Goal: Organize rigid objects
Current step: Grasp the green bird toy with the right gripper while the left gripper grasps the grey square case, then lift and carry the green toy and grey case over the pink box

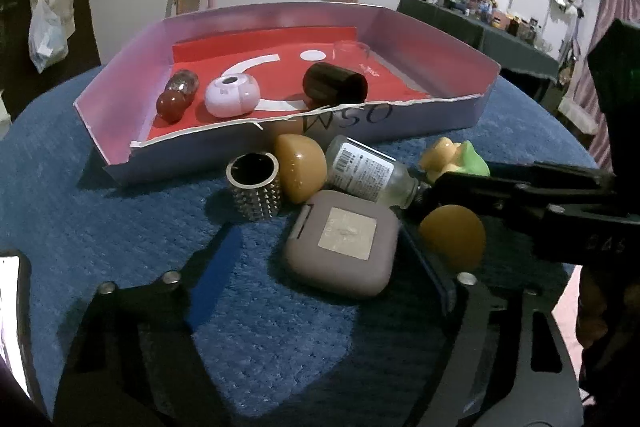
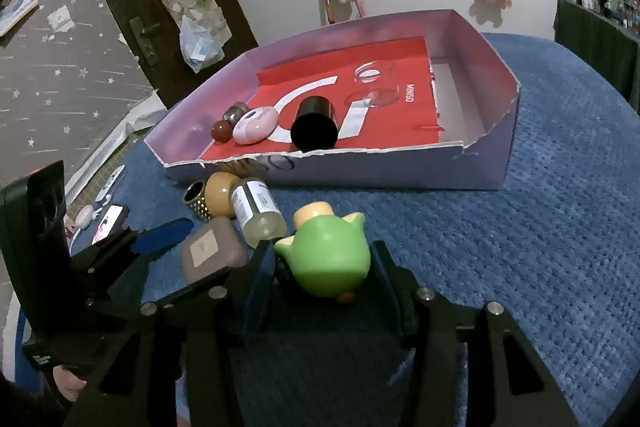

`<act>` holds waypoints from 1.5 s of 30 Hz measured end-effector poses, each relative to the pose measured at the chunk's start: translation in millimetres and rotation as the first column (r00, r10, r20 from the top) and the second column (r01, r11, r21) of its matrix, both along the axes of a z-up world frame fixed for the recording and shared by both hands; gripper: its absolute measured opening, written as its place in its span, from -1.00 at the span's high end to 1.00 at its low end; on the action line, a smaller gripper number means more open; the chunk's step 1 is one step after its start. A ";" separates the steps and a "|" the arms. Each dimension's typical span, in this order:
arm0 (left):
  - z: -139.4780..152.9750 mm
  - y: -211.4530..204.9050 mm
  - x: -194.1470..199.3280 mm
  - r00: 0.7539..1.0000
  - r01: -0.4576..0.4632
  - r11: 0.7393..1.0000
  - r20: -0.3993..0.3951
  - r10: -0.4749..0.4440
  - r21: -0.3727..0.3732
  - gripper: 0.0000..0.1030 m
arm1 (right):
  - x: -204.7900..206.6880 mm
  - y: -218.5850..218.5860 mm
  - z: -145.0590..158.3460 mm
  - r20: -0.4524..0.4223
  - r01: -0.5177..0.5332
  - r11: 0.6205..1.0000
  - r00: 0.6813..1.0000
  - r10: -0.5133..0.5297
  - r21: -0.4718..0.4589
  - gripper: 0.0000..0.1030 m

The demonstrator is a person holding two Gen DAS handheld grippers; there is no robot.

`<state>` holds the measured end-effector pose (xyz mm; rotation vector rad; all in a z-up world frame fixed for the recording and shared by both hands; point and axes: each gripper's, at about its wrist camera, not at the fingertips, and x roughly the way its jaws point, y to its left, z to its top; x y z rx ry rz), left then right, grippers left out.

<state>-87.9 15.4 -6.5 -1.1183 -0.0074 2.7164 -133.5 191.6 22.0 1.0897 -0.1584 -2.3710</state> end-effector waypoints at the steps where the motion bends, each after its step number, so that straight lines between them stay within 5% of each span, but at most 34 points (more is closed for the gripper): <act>1: 0.4 -0.2 -0.3 1.000 0.004 1.000 0.003 -0.004 0.013 -0.26 | 1.0 -0.2 0.4 -0.002 0.002 1.000 1.000 -0.002 0.003 0.00; 4: 2.3 -4.0 -1.1 1.000 -0.002 0.999 0.008 0.002 0.041 0.05 | 1.3 -1.7 0.7 -0.005 0.007 1.000 1.000 -0.007 0.010 0.00; 20: 3.4 -14.9 10.6 1.000 0.004 0.991 0.023 -0.007 0.134 0.06 | 20.5 -0.2 17.2 -0.040 -0.002 1.000 0.999 0.002 -0.005 0.01; 45: 29.1 -30.4 35.0 0.999 -0.001 0.984 -0.046 0.009 0.179 0.06 | 44.9 -18.5 37.5 -0.086 -0.052 0.999 0.995 0.052 -0.002 0.01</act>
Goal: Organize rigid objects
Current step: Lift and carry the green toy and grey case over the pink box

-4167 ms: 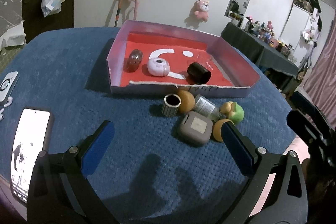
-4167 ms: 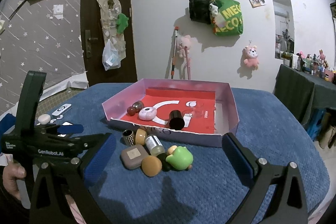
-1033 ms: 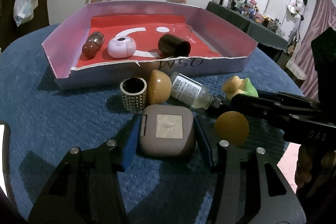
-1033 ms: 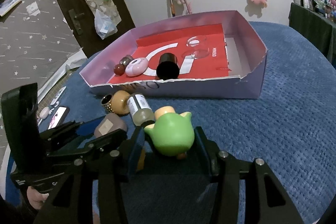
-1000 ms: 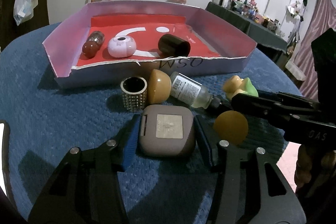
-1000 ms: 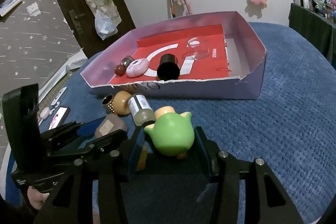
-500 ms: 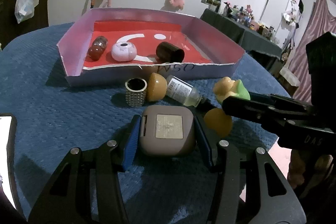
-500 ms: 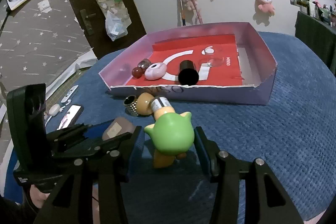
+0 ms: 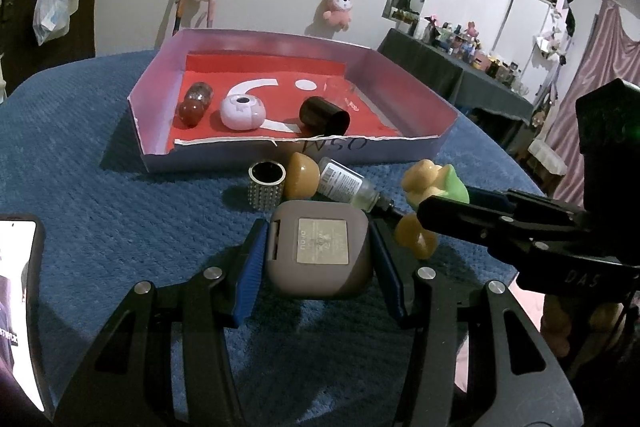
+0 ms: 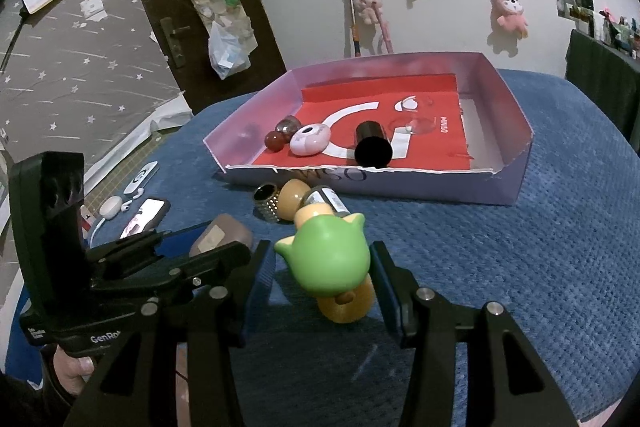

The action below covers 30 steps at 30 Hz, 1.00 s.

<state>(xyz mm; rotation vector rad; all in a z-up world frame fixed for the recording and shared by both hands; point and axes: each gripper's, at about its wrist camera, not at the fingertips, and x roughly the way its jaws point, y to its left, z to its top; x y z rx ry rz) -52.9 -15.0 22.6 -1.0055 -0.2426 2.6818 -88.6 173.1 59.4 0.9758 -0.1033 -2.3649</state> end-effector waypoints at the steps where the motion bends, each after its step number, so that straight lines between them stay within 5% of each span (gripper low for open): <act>1: 0.6 -0.2 0.0 1.000 -0.001 1.000 -0.001 0.001 0.000 0.06 | 0.3 0.0 0.2 -0.001 -0.001 1.000 1.000 0.001 0.000 0.01; 30: 21.5 -13.0 -9.2 0.999 -0.015 1.000 -0.047 0.015 0.011 0.06 | -15.3 -3.6 11.0 -0.020 -0.009 1.000 1.000 0.010 0.005 0.01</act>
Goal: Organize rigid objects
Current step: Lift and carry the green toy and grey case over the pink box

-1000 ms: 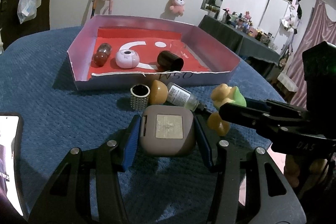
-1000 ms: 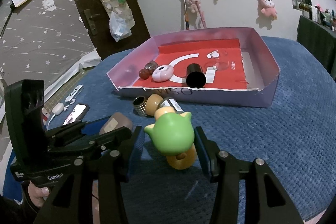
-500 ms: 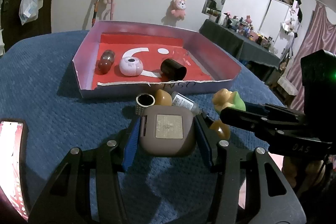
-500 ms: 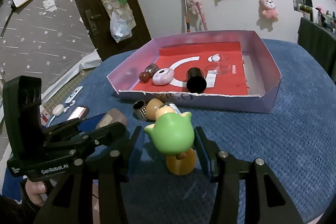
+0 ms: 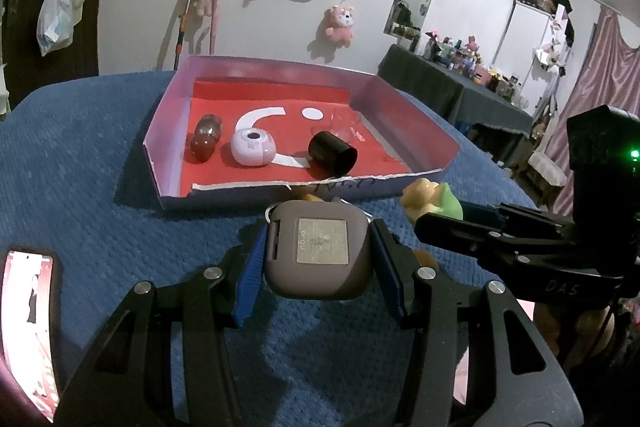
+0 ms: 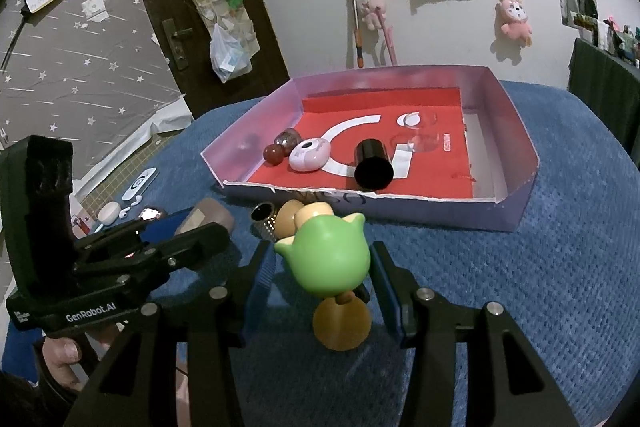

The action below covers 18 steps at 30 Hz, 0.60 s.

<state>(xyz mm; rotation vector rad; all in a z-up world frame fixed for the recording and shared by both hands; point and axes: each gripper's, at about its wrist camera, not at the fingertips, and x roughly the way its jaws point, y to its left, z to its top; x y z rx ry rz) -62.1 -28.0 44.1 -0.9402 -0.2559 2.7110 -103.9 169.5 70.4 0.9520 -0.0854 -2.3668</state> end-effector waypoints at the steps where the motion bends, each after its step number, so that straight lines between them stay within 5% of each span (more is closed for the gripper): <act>1: 0.9 -0.2 -0.3 1.000 0.000 1.000 -0.001 0.000 -0.002 0.06 | 0.0 0.1 -0.2 -0.002 -0.001 1.000 1.000 0.001 0.001 0.01; 18: 23.7 -4.7 -20.9 1.000 0.016 0.999 -0.006 -0.017 -0.027 0.06 | -19.5 0.4 18.0 -0.020 -0.022 1.000 1.000 0.022 -0.003 0.01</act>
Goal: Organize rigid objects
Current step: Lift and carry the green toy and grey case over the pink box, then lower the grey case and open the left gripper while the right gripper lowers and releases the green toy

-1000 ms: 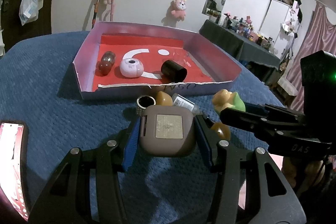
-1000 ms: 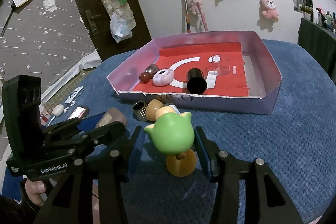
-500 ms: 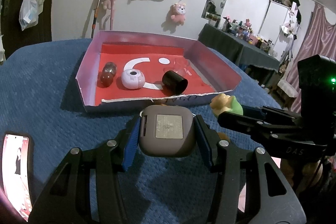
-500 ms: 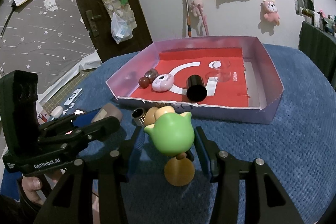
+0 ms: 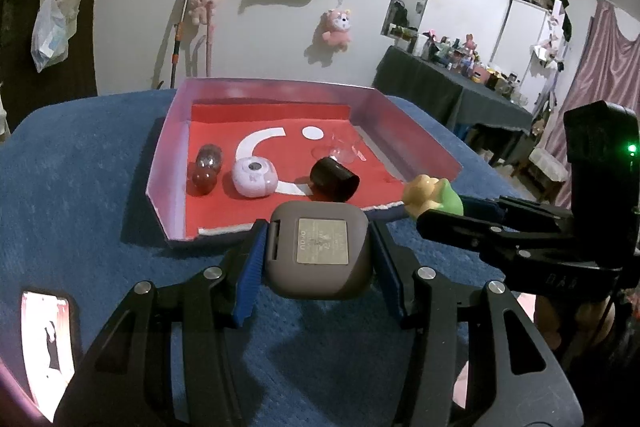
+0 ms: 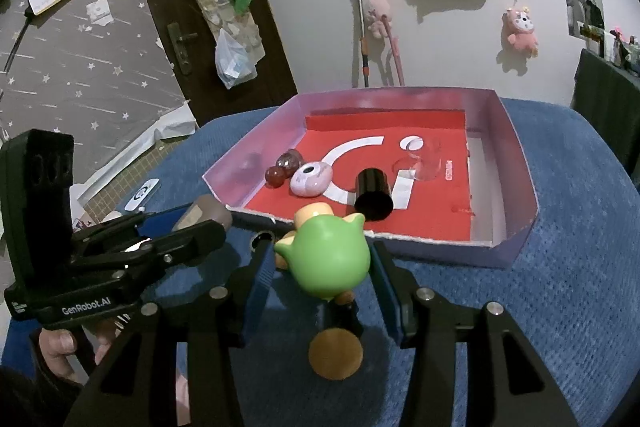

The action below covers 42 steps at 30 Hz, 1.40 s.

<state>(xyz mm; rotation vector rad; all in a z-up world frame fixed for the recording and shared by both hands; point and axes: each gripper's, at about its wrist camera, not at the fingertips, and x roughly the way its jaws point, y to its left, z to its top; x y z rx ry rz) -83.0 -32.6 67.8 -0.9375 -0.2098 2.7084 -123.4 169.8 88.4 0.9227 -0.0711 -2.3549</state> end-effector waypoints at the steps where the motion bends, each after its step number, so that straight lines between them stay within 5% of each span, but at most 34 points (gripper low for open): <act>1: 1.5 -0.6 -2.9 1.000 0.003 1.000 0.003 -0.003 -0.002 0.06 | -2.5 0.0 1.6 -0.001 -0.001 1.000 1.000 0.001 0.001 0.01; 10: 7.5 -6.8 -35.8 0.998 0.021 1.000 0.052 -0.021 -0.001 0.06 | -32.2 -6.7 7.2 0.019 -0.025 1.000 1.000 0.025 0.012 0.01; 34: -27.0 -18.8 -86.9 0.983 0.017 0.998 0.185 -0.007 -0.053 0.06 | -106.2 -46.5 -36.8 0.251 -0.147 0.989 0.958 0.138 0.014 0.01; 42: -32.9 -14.0 -102.7 0.974 0.048 0.998 0.223 -0.035 -0.051 0.06 | -122.7 -42.5 -43.6 0.247 -0.097 0.994 0.966 0.081 0.054 0.00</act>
